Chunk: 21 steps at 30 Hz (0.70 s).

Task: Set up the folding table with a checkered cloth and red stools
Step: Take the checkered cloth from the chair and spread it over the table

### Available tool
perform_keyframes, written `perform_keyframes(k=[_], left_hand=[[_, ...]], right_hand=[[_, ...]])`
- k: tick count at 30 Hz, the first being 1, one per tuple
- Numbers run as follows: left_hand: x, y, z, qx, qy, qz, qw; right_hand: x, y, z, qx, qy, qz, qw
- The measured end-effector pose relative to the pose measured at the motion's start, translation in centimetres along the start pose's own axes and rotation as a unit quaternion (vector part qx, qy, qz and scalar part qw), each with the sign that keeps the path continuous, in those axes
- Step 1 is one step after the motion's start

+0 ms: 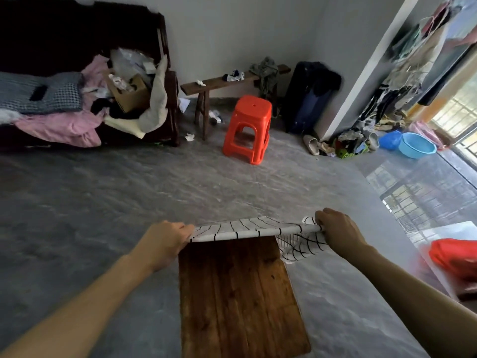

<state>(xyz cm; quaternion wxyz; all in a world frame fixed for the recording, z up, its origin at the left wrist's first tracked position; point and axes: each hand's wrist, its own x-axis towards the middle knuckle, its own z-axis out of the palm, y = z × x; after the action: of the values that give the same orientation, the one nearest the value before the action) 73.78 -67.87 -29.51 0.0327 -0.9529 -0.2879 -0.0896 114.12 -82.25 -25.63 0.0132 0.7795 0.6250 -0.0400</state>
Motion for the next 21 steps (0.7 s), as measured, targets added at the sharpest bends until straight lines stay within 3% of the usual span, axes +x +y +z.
perform_keyframes(k=[11,16,21], left_hand=[[-2.6,8.7,-1.1,0.005,-0.009,-0.030,0.999],[-3.1,16.0,-1.4,-0.019,0.001,-0.047,0.999],[-4.9,20.6,-1.0,-0.034,-0.012,-0.097,0.995]], right_hand=[[-4.7,4.3,-0.1,-0.110,-0.011,-0.043,0.993],[-6.3,9.5,-1.5,-0.120,0.013,-0.069,0.990],[-9.6,11.3,0.4,-0.090,-0.028,-0.056,0.994]])
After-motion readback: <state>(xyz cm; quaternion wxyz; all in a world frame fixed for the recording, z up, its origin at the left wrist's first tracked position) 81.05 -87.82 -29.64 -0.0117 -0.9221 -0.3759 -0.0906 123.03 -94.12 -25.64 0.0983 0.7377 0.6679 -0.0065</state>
